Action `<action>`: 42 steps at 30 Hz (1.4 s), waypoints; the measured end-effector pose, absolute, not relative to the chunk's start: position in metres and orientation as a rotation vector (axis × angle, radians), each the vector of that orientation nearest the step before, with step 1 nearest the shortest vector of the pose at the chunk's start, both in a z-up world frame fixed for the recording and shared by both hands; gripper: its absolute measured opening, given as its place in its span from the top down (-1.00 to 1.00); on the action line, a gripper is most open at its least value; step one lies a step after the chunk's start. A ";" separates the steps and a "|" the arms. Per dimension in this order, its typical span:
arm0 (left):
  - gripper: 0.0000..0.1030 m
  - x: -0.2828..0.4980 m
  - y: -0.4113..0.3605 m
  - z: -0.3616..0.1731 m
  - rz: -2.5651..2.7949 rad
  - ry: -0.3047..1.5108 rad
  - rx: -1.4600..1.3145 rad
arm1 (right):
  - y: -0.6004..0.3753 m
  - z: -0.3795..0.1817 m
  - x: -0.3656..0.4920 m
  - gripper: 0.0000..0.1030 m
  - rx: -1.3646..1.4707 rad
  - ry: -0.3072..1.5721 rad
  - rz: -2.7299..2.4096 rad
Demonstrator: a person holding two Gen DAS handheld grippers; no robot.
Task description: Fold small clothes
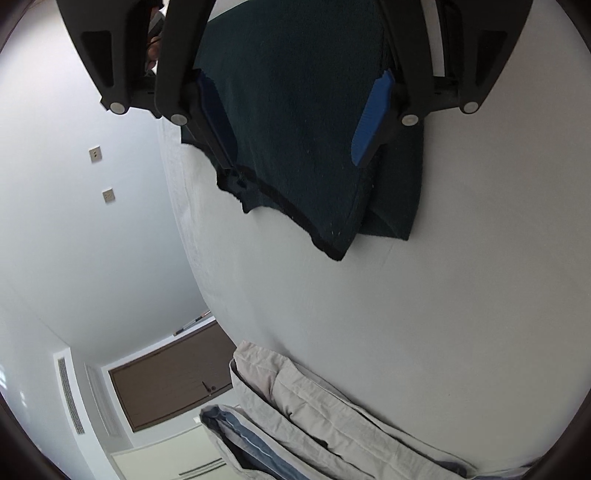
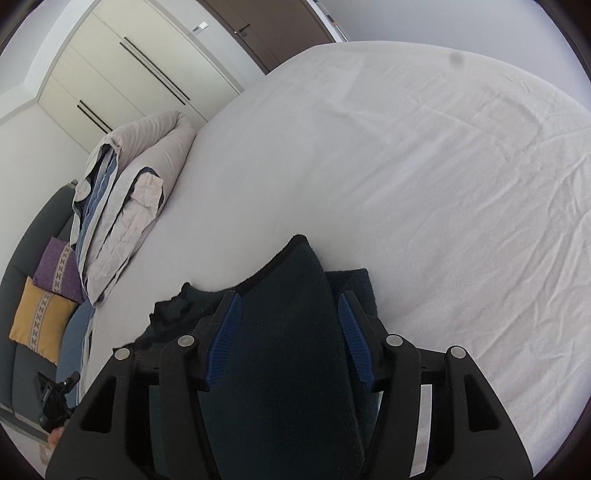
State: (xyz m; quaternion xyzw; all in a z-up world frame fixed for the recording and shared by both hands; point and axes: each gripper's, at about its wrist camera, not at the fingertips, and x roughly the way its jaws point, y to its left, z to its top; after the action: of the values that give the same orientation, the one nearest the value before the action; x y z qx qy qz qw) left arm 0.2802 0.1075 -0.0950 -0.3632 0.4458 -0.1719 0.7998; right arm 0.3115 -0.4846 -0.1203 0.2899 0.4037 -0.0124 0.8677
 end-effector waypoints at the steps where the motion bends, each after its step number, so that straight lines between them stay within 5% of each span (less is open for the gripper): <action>1: -0.29 0.274 0.102 -0.095 -0.369 0.968 -0.738 | -0.482 -0.119 0.305 -0.04 0.579 0.854 -0.021; 14: -0.21 0.239 0.094 -0.131 -0.312 1.018 -0.589 | -0.450 -0.160 0.253 -0.04 0.287 1.000 -0.069; 25: -0.19 0.206 0.062 -0.090 -0.278 0.916 -0.357 | -0.413 -0.113 0.201 -0.07 0.426 0.844 0.147; 36: -0.01 0.185 0.023 -0.132 -0.285 0.992 -0.170 | -0.320 -0.159 0.187 -0.02 0.527 1.013 0.438; 42: -0.01 0.178 0.025 -0.135 -0.286 0.987 -0.134 | -0.391 -0.177 0.178 0.38 0.648 0.954 0.326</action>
State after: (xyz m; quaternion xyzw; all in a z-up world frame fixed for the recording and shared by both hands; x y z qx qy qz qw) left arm 0.1784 0.0247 -0.1350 -0.0641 0.4719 -0.1366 0.8687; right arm 0.1777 -0.3906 -0.1770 0.3048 0.4490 0.1536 0.8258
